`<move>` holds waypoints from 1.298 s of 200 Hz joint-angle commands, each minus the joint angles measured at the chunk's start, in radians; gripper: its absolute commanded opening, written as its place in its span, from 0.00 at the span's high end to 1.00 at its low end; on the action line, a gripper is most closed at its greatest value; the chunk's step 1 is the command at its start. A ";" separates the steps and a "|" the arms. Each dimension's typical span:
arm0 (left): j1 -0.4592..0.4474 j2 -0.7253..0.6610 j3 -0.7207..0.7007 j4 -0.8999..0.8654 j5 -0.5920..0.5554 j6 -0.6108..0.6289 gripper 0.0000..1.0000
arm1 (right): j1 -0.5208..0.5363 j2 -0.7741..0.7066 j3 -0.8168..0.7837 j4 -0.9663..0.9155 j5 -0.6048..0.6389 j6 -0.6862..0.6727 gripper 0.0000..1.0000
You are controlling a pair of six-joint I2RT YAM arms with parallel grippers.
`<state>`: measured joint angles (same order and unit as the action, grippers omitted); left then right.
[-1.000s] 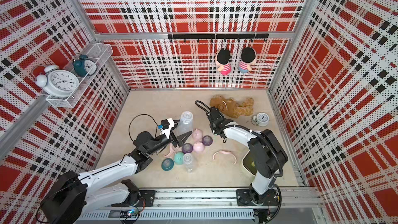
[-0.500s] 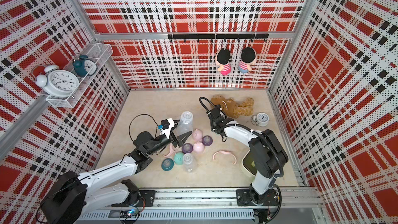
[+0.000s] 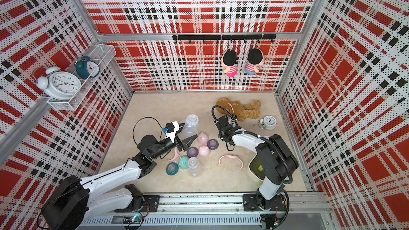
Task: Assemble the baby bottles
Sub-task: Pick up the handle at the center of the board.
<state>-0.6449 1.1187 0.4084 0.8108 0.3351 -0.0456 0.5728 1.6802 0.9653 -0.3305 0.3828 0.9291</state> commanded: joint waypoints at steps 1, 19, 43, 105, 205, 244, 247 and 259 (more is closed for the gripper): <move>-0.009 -0.016 0.004 0.007 -0.001 0.001 1.00 | -0.004 0.032 -0.004 0.047 0.002 0.066 0.47; -0.012 -0.011 0.010 0.006 0.001 0.001 1.00 | -0.004 0.061 0.010 0.049 0.002 0.069 0.50; -0.013 -0.013 0.013 0.004 -0.001 0.002 1.00 | -0.004 0.099 0.019 0.054 -0.002 0.074 0.57; -0.015 -0.010 0.004 0.005 -0.007 0.002 1.00 | -0.005 0.110 0.008 0.036 0.043 0.057 0.80; -0.016 0.051 0.022 0.011 -0.018 -0.025 1.00 | -0.004 -0.076 0.093 -0.140 0.194 -0.258 1.00; -0.025 0.085 0.040 0.020 -0.040 -0.034 1.00 | 0.012 -0.269 0.089 -0.149 0.180 -0.348 1.00; -0.028 0.089 0.042 0.020 -0.041 -0.034 1.00 | 0.014 -0.283 0.090 -0.150 0.180 -0.352 1.00; -0.034 0.100 0.051 0.021 -0.047 -0.037 1.00 | 0.026 -0.335 0.099 -0.155 0.185 -0.385 1.00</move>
<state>-0.6617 1.1984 0.4164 0.7990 0.3084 -0.0685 0.5808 1.4456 1.0393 -0.4637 0.5419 0.6334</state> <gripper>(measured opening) 0.817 0.127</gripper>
